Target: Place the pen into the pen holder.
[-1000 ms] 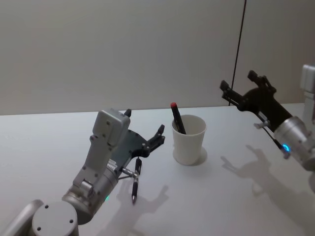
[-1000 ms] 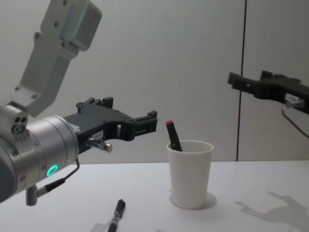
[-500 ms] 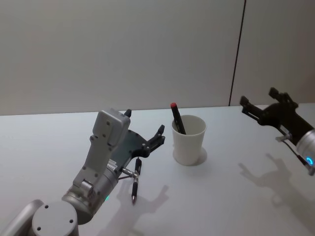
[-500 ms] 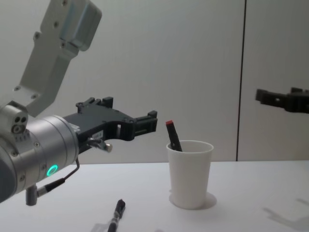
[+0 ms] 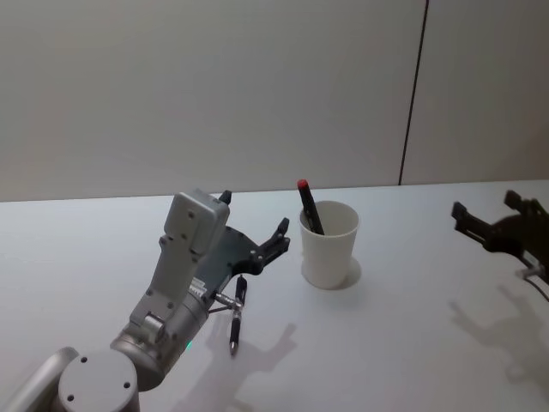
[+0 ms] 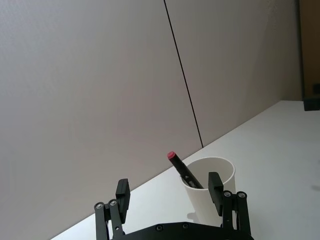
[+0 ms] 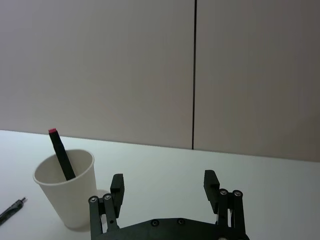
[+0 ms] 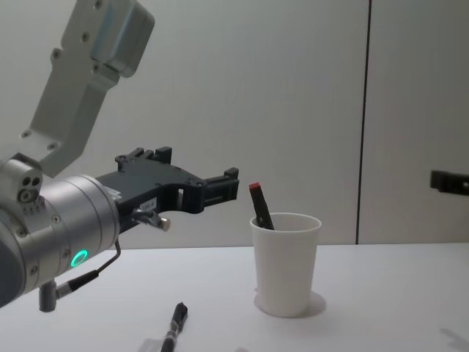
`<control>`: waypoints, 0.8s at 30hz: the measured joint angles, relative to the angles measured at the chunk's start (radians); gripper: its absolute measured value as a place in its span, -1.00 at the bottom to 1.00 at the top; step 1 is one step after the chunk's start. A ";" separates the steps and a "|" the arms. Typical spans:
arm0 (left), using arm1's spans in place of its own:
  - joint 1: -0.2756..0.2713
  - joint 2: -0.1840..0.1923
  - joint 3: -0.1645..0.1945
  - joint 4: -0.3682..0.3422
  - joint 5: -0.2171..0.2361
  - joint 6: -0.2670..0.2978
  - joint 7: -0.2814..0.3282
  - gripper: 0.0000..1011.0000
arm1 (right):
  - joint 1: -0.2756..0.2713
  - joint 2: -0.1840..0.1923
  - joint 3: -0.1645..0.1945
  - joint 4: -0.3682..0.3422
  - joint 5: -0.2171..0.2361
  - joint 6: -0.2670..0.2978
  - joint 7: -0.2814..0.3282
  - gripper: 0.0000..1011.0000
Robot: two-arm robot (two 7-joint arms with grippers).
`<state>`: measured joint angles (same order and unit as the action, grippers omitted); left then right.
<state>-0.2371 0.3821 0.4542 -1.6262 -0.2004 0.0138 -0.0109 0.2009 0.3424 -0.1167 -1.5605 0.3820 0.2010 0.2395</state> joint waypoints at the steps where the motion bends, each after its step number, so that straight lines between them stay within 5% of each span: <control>1: 0.000 0.000 0.000 0.000 0.000 0.000 0.000 0.98 | -0.011 0.005 0.003 -0.010 0.003 0.009 -0.007 0.98; 24: 0.000 0.000 0.000 0.000 0.000 0.000 0.000 0.98 | -0.102 0.045 0.029 -0.084 0.029 0.069 -0.057 0.98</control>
<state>-0.2370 0.3820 0.4541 -1.6262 -0.2004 0.0140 -0.0111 0.0991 0.3874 -0.0875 -1.6443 0.4108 0.2702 0.1822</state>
